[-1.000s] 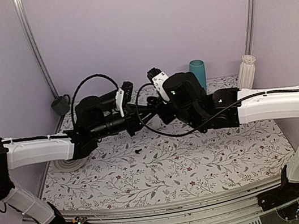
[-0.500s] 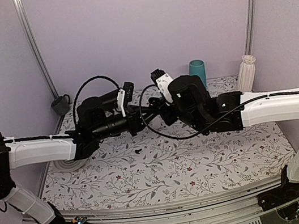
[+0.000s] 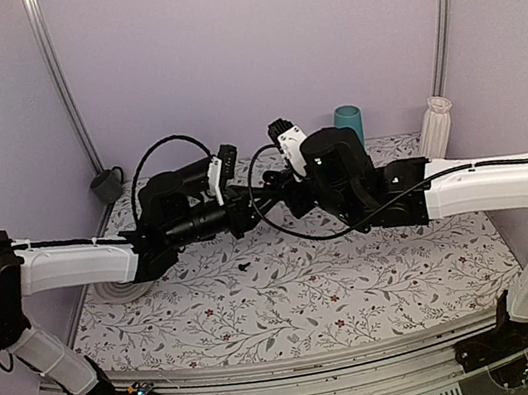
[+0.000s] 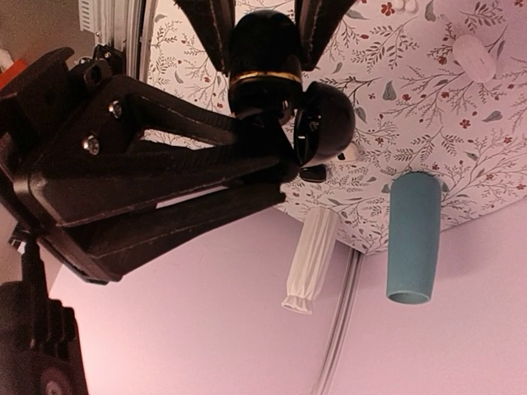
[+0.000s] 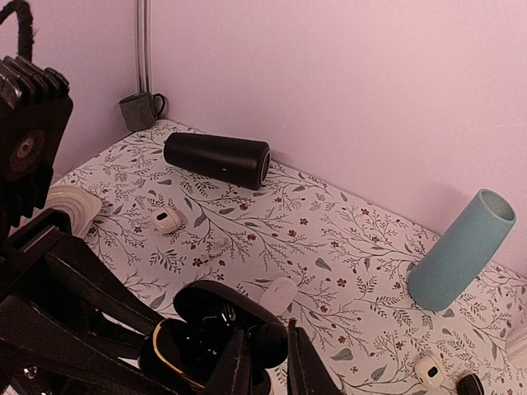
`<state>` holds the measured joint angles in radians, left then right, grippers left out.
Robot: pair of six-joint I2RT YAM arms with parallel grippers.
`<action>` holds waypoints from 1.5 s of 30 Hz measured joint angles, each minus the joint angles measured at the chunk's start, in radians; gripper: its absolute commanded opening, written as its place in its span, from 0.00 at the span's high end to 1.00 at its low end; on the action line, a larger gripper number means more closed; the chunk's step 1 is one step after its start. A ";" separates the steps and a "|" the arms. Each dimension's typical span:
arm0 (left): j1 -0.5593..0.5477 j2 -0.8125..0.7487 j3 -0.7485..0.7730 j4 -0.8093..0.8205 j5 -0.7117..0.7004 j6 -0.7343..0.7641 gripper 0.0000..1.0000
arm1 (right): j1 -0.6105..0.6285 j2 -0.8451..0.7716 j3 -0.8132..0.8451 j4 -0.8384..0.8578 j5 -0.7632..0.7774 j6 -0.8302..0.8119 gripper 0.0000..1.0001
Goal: Insert the wireless bluetooth earbuds into the charging case
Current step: Insert the left earbud into the right side groove of the charging case.
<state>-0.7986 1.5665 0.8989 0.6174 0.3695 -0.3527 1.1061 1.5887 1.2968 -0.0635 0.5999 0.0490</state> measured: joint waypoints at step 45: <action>0.000 0.019 -0.022 0.102 -0.046 0.008 1.00 | -0.137 0.000 0.073 -0.083 -0.433 0.267 0.77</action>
<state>-0.7986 1.5856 0.8772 0.7193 0.3237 -0.3443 0.9691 1.5890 1.3697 -0.1463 0.1673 0.3157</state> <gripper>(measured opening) 0.203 0.231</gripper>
